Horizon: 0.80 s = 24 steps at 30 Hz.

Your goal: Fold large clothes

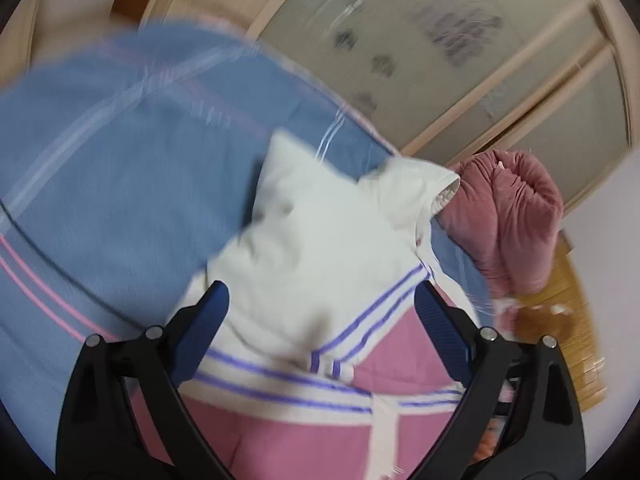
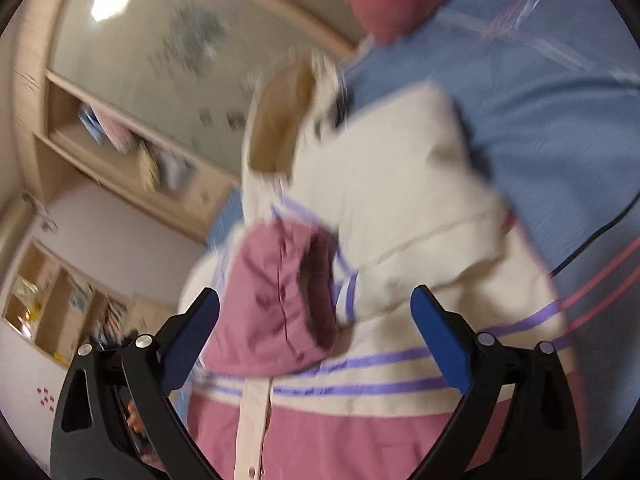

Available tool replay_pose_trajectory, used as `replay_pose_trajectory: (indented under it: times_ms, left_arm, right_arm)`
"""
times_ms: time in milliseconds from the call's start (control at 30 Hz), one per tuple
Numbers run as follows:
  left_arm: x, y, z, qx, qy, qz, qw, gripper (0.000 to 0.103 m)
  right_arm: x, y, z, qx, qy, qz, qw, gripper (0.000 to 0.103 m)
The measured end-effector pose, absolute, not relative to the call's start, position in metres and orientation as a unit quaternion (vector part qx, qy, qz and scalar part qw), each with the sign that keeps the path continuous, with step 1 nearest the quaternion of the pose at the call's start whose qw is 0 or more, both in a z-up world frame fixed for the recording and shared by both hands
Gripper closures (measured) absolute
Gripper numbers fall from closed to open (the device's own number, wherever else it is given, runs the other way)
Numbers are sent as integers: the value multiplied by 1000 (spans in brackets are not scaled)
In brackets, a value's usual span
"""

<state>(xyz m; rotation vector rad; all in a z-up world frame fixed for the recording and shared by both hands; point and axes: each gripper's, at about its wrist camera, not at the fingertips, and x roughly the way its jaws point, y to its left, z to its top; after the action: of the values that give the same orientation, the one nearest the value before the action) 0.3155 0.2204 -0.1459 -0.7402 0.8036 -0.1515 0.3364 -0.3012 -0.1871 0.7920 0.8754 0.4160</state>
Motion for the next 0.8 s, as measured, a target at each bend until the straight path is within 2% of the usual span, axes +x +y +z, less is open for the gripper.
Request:
replay_pose_trajectory:
  times_ms: [233,267,300,367,433,700,800]
  left_arm:
    - [339,202,-197,-396,463,-124,783,8]
    - [344,197,-204,-397,473,-122,778,8]
    - [345,196,-211,-395,478,-115,776,8]
    - [350,195,-219,-390,475,-101,782,8]
    - [354,198,-225,-391,465,-83,790,8]
    - [367,198,-231,-411,435,-68,798,8]
    - [377,190,-226,-408,431,-69,802,8]
  right_arm:
    - [360,-232,-193,317,482,208,790,7]
    - [363,-224,-195,313,492,200,788,10]
    - [365,-216,-195,298,498,189,792,15]
    - [368,-200,-193,269,506,196,796,53]
    - [371,-193,-190,277,507,214,788,62]
    - [394,-168,-116,186,412,203,869,65]
    - [424,-174,-130,170,423,160,875,65]
